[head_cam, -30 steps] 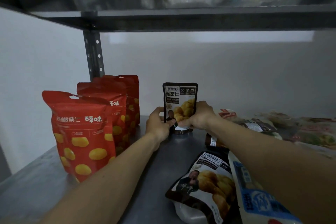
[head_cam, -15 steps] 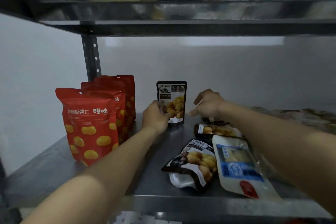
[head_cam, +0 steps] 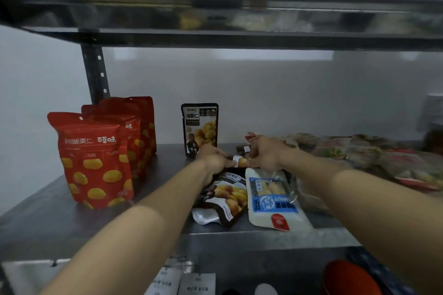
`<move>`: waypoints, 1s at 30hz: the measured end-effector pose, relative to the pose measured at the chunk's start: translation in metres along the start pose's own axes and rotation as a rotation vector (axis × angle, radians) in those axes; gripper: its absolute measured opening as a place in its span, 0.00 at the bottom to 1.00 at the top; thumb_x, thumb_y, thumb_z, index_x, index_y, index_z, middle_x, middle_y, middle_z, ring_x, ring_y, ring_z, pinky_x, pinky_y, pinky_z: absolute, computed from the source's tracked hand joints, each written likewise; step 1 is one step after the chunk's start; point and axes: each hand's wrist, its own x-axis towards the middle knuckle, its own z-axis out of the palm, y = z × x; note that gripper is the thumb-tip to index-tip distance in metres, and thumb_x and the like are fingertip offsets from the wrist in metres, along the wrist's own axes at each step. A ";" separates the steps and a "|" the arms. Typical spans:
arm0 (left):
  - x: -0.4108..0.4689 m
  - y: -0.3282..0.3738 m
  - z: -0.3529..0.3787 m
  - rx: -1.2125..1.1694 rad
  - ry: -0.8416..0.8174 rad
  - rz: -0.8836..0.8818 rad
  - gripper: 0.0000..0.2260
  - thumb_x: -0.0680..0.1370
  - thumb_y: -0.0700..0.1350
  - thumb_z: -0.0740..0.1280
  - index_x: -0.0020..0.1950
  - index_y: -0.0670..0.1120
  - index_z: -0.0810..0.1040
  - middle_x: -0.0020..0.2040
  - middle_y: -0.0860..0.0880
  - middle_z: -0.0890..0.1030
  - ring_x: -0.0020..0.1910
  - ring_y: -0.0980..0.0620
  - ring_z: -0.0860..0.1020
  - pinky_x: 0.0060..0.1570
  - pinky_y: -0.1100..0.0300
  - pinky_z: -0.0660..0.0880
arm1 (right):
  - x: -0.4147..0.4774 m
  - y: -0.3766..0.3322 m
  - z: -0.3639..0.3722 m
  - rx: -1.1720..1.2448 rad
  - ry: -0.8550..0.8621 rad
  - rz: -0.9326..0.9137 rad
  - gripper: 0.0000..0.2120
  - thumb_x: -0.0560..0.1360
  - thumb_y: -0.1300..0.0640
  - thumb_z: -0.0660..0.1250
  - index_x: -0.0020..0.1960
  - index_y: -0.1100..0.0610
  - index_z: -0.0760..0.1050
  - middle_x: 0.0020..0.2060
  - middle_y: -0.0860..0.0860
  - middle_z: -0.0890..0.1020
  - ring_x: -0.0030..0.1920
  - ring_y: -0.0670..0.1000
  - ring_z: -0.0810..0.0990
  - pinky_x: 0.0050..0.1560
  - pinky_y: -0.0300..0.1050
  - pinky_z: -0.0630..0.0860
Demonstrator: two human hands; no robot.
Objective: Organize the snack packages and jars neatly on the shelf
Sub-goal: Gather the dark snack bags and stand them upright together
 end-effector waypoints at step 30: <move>-0.059 0.010 -0.012 -0.595 0.179 0.048 0.13 0.68 0.36 0.77 0.47 0.47 0.78 0.48 0.45 0.83 0.47 0.51 0.81 0.55 0.56 0.78 | -0.042 -0.025 0.002 1.501 0.425 0.314 0.09 0.75 0.60 0.71 0.55 0.60 0.77 0.50 0.59 0.84 0.45 0.55 0.85 0.45 0.47 0.83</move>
